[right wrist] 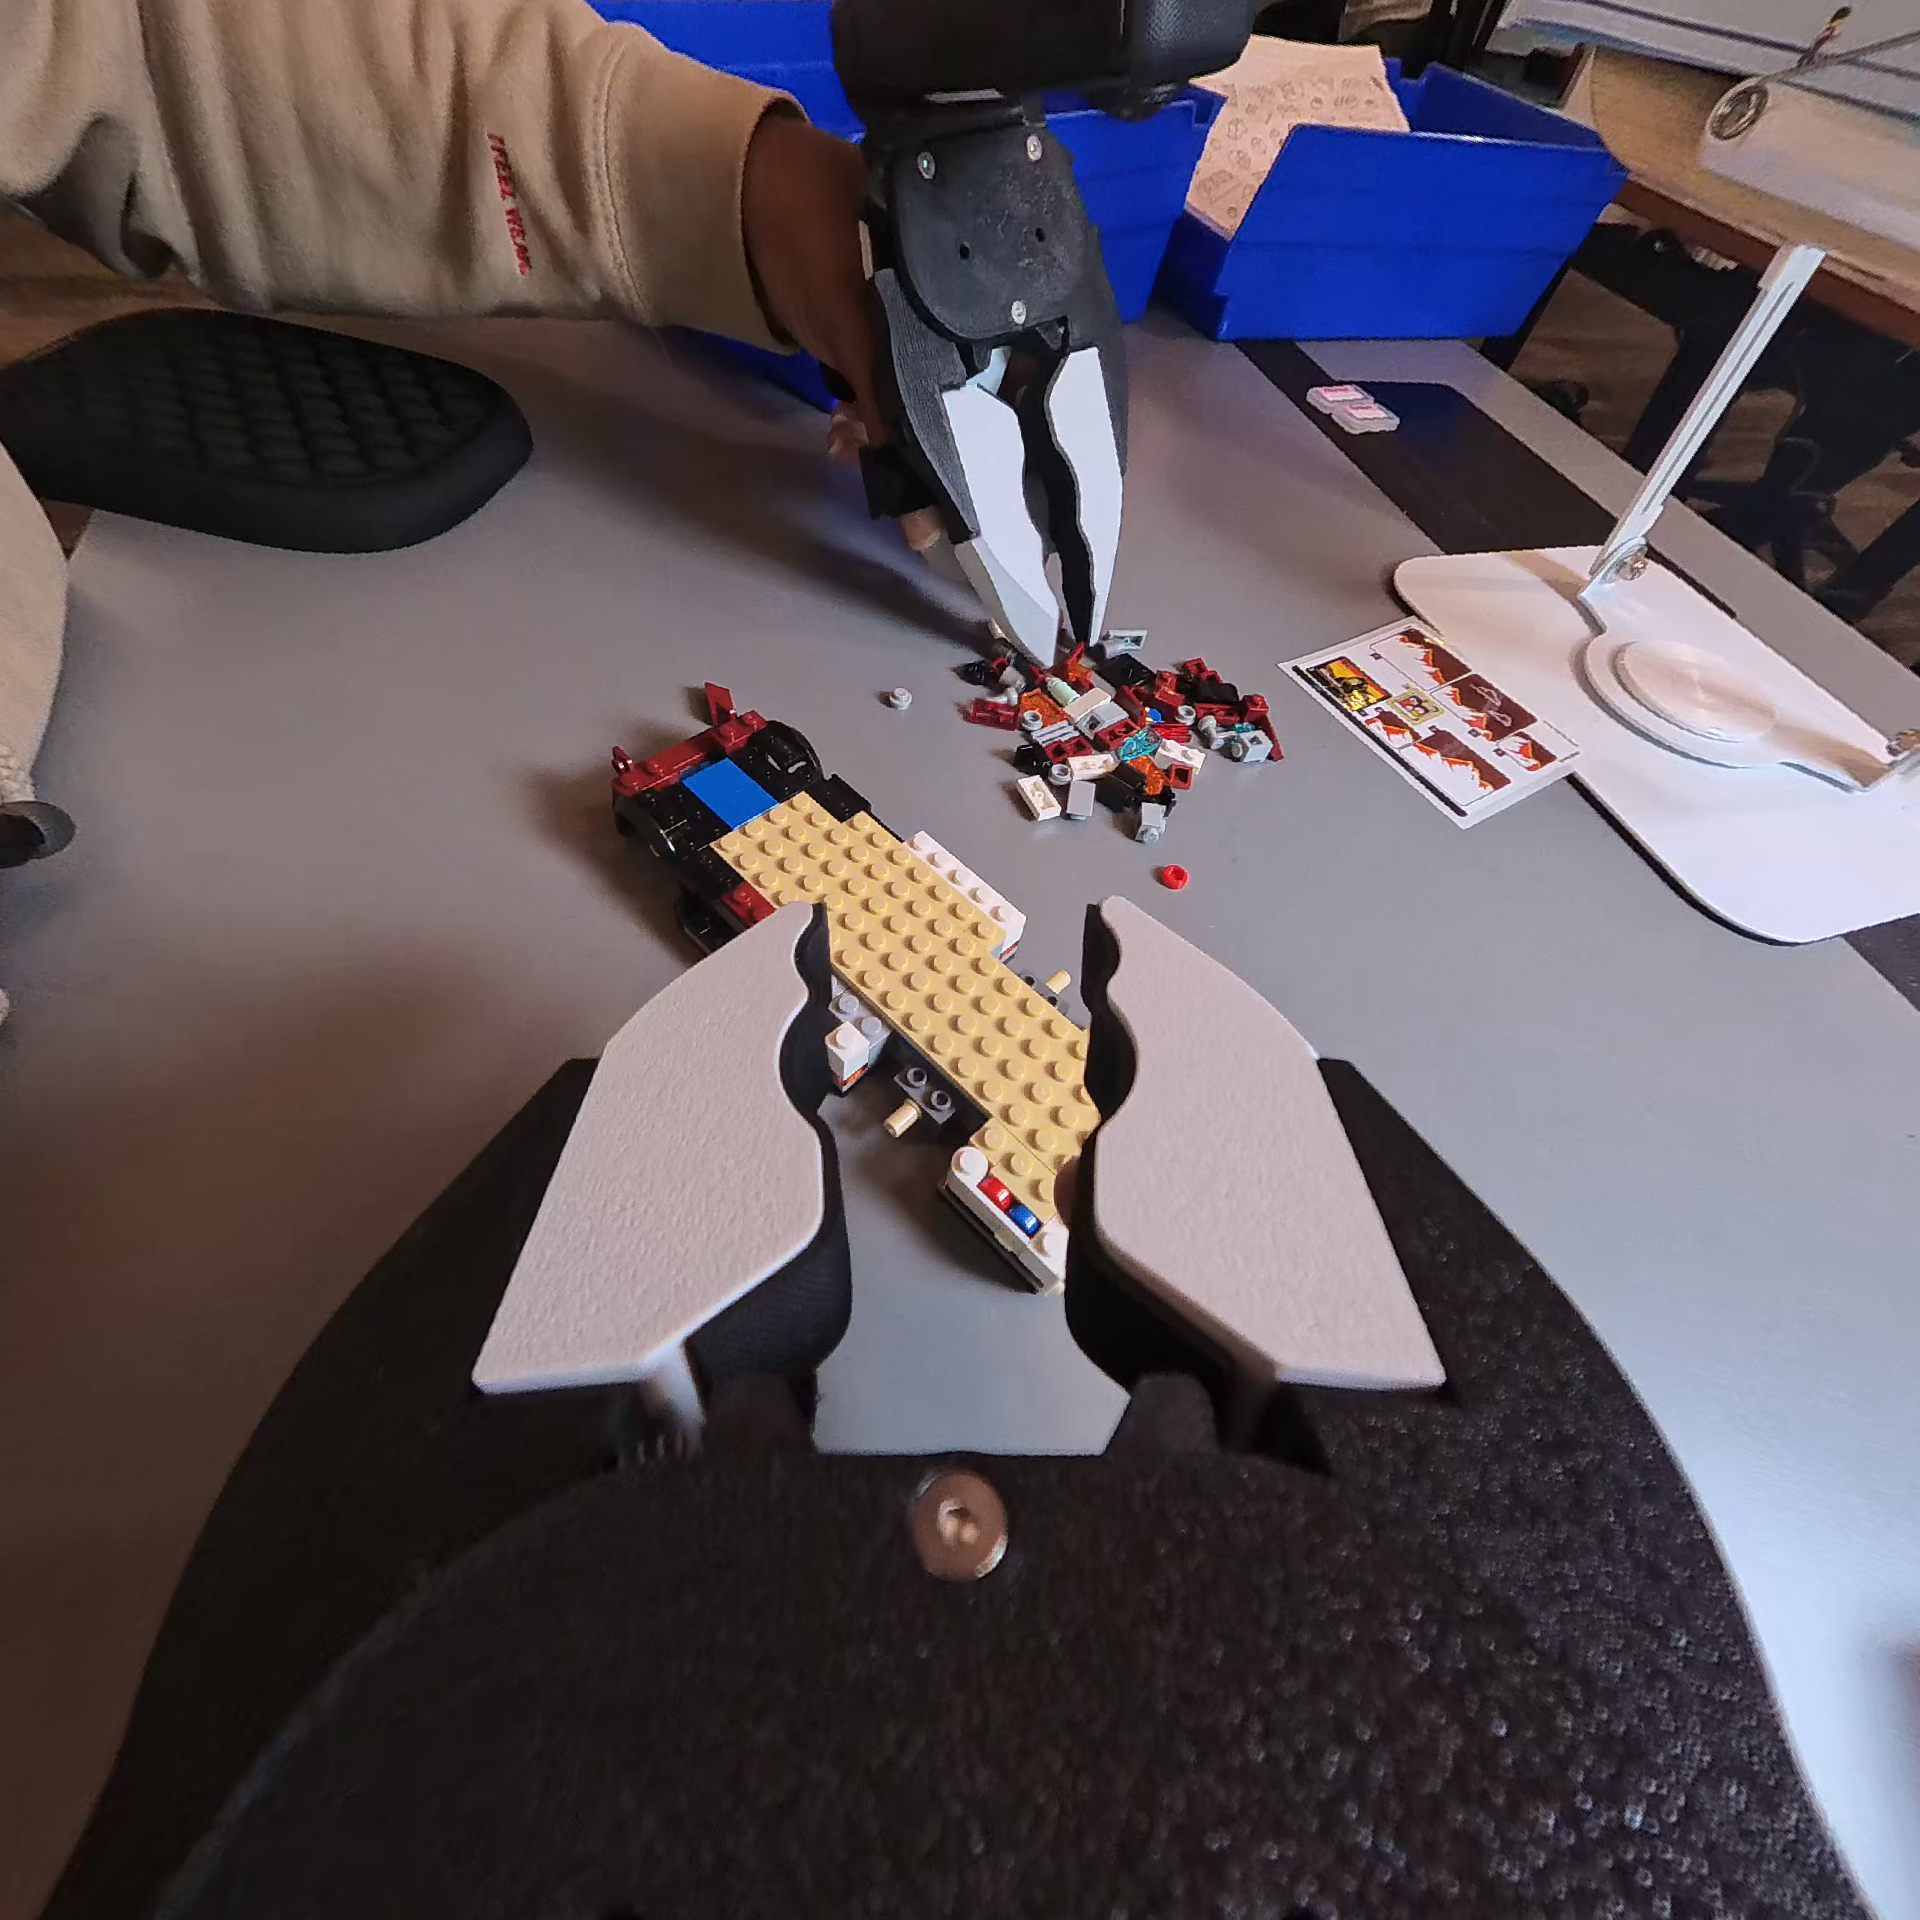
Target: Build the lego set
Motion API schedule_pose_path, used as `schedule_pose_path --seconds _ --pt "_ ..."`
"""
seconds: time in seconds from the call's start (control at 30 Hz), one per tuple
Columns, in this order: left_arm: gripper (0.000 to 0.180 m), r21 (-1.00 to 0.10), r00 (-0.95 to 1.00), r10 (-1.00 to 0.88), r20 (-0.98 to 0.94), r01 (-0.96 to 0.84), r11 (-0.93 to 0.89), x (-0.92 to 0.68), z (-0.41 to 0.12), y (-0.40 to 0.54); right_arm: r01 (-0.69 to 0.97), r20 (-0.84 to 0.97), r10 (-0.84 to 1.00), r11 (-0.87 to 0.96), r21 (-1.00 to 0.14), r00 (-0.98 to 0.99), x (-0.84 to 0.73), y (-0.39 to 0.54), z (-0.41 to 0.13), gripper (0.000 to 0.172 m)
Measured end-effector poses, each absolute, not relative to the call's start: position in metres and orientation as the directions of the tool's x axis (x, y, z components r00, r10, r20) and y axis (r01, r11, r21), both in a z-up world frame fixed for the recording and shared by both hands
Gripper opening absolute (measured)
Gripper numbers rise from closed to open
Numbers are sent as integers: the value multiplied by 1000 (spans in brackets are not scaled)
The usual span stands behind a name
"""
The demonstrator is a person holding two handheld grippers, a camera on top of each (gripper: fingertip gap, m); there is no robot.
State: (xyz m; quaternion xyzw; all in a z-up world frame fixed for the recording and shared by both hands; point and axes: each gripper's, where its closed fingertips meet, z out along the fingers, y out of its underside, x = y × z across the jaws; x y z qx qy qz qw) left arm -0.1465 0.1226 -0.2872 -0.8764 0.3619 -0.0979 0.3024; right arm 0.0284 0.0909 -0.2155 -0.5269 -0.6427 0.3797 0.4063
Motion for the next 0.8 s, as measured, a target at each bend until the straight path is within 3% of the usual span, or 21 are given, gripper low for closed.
schedule_pose_path --seconds 0.37,0.57,0.8 --pt "5 -605 662 -748 -48 -615 -506 -140 -287 120 382 120 986 154 -911 -112 29 92 -219 46" --pt "4 -707 725 -688 -19 -496 -503 -146 -264 116 413 168 978 206 -887 -126 29 90 -225 45" --pt "4 -764 721 -661 210 -300 -570 -124 -242 56 554 281 876 469 -688 -393 21 75 -244 56"
